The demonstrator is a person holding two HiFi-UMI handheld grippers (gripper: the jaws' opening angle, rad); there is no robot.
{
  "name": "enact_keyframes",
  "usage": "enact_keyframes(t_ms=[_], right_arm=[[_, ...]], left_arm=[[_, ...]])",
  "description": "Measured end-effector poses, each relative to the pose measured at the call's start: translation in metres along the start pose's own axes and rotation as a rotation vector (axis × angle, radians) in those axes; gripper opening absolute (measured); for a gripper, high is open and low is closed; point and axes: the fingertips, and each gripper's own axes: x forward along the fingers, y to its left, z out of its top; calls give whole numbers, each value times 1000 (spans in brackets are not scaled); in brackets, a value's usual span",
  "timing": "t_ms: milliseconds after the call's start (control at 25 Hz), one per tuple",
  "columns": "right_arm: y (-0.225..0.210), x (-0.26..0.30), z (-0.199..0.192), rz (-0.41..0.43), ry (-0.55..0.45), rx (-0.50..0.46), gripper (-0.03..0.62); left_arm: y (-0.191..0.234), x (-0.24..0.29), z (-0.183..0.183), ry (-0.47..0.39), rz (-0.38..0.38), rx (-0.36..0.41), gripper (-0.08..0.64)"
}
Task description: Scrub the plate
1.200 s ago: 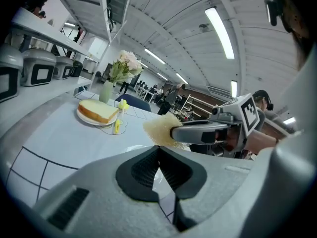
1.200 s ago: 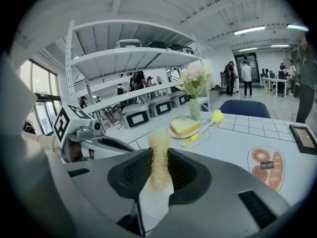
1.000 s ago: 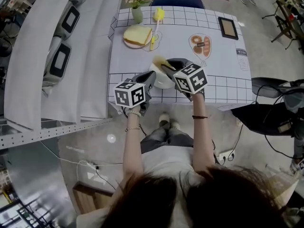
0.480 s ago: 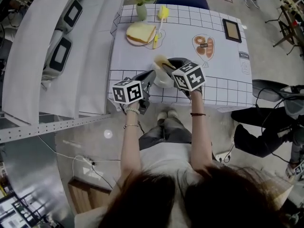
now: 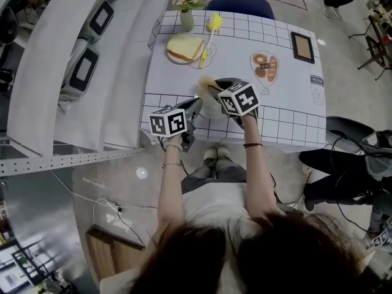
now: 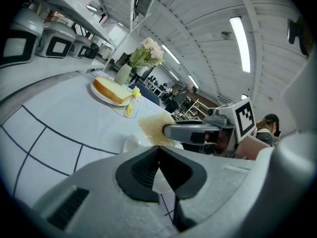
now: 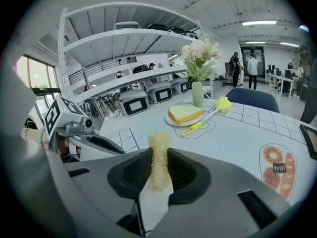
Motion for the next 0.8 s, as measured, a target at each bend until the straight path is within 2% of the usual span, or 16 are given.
enact_keyframes(t_ms=[320, 560, 800], right_arm=[[-3, 8, -10, -5, 31, 0, 80], [-11, 15, -19, -18, 71, 6, 80], [-10, 19, -21, 3, 82, 16, 80]], left_arm=[[0, 2, -5, -11, 22, -27, 11], [3, 7, -7, -4, 33, -23, 11], [3, 8, -11, 13, 34, -21, 11]])
